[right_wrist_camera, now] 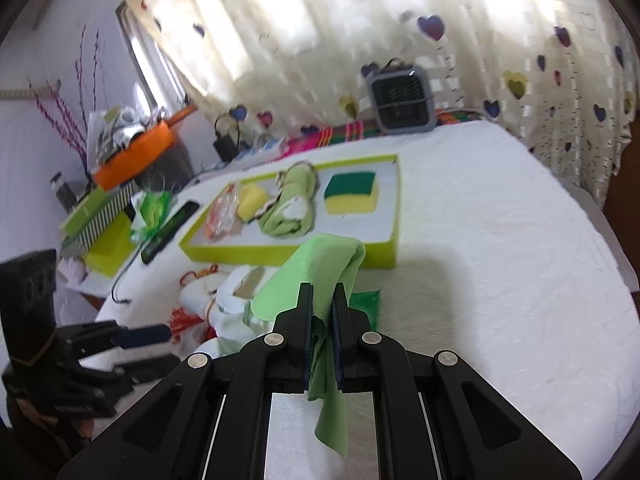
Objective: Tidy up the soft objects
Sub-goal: 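Grasp the white rolled sock bundle with the left tool while the right tool holds the cloth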
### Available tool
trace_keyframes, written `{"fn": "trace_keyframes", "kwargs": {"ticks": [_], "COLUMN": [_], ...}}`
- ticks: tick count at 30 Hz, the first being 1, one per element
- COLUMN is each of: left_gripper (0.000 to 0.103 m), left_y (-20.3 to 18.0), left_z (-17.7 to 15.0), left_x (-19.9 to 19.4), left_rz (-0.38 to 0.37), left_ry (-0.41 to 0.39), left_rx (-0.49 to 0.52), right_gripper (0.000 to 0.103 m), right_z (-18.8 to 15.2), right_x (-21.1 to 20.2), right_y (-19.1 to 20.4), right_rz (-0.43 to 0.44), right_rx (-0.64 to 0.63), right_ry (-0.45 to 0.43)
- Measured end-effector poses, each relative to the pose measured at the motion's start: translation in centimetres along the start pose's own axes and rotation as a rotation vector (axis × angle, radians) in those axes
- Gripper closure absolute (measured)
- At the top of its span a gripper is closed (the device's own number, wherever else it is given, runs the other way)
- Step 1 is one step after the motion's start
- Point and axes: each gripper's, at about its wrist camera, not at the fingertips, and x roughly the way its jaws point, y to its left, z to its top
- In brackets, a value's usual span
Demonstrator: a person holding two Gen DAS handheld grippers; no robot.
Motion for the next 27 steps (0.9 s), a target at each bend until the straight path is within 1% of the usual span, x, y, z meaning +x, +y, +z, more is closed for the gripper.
{"fn": "trace_keyframes", "kwargs": {"ticks": [4, 7, 8, 14, 18, 21, 25, 26, 27], "left_gripper": [0.052, 0.052, 0.052, 0.052, 0.052, 0.052, 0.052, 0.052, 0.055], "left_y": [-1.4, -2.1, -2.2, -2.4, -2.4, -2.6, -2.5, -2.5, -2.4], "left_z": [0.1, -0.1, -0.1, -0.3, -0.4, -0.6, -0.6, -0.6, -0.6], "left_x": [1.0, 1.4, 1.6, 2.2, 2.7, 2.9, 3.2, 3.2, 3.2], "left_rz": [0.002, 0.008, 0.021, 0.08, 0.088, 0.096, 0.093, 0.092, 0.093], "left_ry": [0.026, 0.032, 0.036, 0.045, 0.052, 0.049, 0.05, 0.046, 0.043], "left_rx": [0.04, 0.061, 0.063, 0.077, 0.074, 0.09, 0.077, 0.076, 0.077], "right_gripper": [0.094, 0.094, 0.094, 0.094, 0.094, 0.094, 0.094, 0.094, 0.094], "right_z": [0.1, 0.0, -0.1, -0.7, -1.0, -1.2, -1.5, -1.5, -1.6], "right_x": [-1.9, -2.6, -2.7, -2.9, -2.6, -2.4, -2.2, -2.2, -2.1], "right_y": [-0.4, -0.5, -0.6, -0.9, -1.0, -1.0, -1.1, -1.1, -1.1], "right_rz": [-0.014, -0.013, -0.015, -0.009, 0.0, 0.008, 0.018, 0.018, 0.019], "right_rx": [0.006, 0.012, 0.011, 0.02, 0.02, 0.023, 0.027, 0.026, 0.025], "right_ry": [-0.051, -0.065, -0.067, -0.065, -0.055, -0.048, -0.041, -0.038, -0.034]}}
